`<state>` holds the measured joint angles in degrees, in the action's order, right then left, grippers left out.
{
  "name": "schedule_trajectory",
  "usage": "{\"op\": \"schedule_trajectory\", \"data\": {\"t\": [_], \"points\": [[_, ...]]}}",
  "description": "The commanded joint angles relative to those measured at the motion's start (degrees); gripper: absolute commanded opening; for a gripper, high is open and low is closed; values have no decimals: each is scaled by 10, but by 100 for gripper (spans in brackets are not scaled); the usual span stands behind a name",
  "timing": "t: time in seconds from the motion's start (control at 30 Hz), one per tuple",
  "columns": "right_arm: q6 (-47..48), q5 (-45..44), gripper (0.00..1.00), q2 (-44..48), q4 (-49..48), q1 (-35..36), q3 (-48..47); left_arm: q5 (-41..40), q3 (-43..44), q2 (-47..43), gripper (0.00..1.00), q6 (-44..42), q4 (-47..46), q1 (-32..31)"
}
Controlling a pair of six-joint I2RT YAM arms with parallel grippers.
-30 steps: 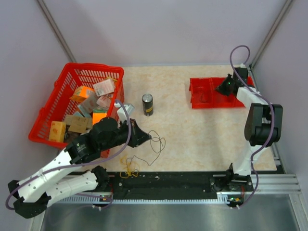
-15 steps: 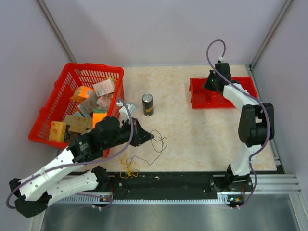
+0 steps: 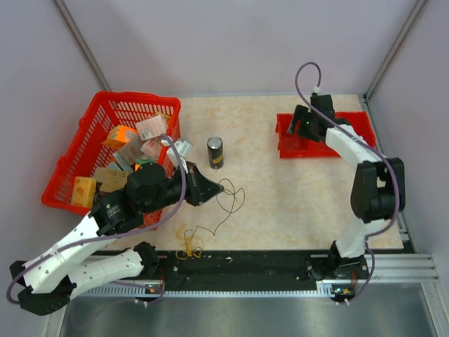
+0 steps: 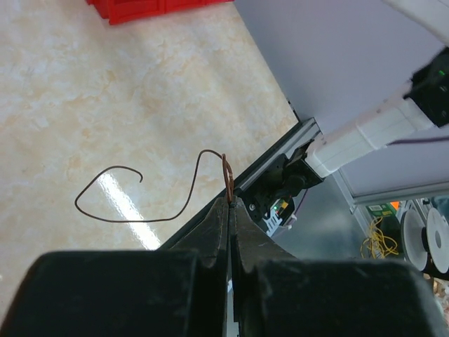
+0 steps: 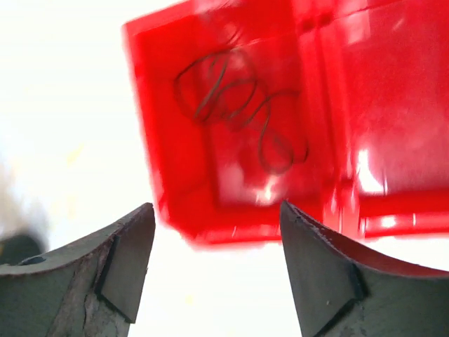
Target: Untangle the cables
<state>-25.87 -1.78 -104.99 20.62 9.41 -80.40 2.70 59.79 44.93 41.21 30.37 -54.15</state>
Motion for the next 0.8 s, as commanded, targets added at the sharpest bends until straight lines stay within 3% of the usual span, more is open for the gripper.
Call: {"op": "schedule_trajectory", "data": {"t": [0.0, 0.1, 0.17, 0.27, 0.4, 0.53, 0.77], "points": [[61, 123, 73, 210, -4, 29, 85, -10, 23, 12, 0, -5, -21, 1], [77, 277, 75, 329, -61, 75, 201, -9, 23, 18, 0, -8, -30, 2], [93, 335, 77, 406, -96, 131, 264, -12, 25, 25, 0, -9, -30, 2], [100, 362, 80, 511, -134, 227, 333, -9, 25, 32, 0, -4, -31, 2], [59, 397, 81, 586, -175, 271, 368, 5, 19, 39, 0, 16, -30, 2], [55, 387, 81, 603, -201, 315, 381, 16, 10, 39, 0, 29, -31, 2], [107, 267, 81, 558, -188, 394, 351, 25, 17, 47, 0, 47, -19, 2]]}}
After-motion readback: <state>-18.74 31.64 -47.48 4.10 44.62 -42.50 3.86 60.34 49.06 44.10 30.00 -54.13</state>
